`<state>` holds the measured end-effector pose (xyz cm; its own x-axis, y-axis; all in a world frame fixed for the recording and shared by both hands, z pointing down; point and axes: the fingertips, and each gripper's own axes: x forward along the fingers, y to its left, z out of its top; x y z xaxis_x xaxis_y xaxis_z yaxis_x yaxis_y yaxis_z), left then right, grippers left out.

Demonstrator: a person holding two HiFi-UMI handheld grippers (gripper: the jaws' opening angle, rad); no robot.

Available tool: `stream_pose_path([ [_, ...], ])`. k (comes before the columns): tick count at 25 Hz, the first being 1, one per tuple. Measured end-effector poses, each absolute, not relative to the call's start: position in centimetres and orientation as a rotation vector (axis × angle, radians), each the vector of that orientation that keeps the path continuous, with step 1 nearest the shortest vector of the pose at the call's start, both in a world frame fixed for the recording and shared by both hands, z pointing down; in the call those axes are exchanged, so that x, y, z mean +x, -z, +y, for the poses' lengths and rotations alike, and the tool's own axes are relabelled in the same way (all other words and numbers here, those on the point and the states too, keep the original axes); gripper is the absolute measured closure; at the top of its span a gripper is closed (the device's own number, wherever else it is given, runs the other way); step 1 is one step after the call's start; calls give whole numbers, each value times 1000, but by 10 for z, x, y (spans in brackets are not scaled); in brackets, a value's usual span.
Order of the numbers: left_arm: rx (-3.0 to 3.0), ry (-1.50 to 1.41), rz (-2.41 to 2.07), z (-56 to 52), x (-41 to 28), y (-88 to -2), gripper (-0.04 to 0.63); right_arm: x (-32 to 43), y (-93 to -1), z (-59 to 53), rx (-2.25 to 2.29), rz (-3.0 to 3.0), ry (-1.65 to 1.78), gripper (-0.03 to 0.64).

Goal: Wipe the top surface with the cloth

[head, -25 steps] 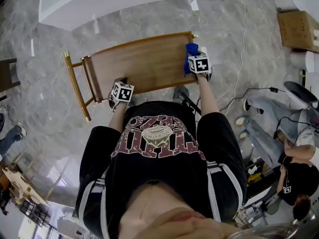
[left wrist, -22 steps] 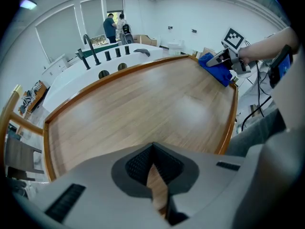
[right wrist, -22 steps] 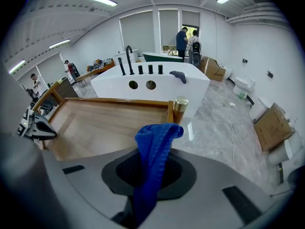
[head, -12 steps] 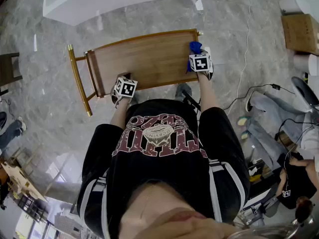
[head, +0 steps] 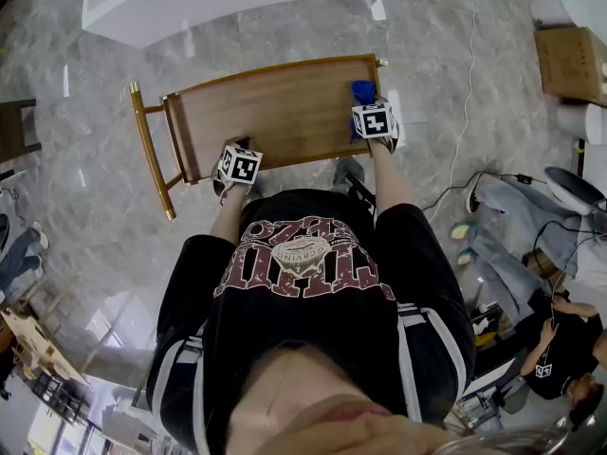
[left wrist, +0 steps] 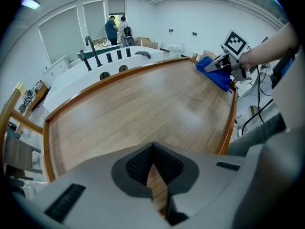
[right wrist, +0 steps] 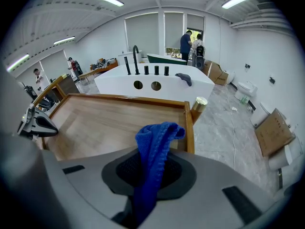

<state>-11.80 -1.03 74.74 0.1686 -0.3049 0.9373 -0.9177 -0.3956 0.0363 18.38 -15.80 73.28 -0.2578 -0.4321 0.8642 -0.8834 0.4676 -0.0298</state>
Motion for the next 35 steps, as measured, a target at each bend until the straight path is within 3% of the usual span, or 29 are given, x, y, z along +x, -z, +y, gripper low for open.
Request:
stream_pose_path([
  [35,1888,-1160,-1154,-4,-100,-738,549,87,-738,-134,954,-1964,-719,560],
])
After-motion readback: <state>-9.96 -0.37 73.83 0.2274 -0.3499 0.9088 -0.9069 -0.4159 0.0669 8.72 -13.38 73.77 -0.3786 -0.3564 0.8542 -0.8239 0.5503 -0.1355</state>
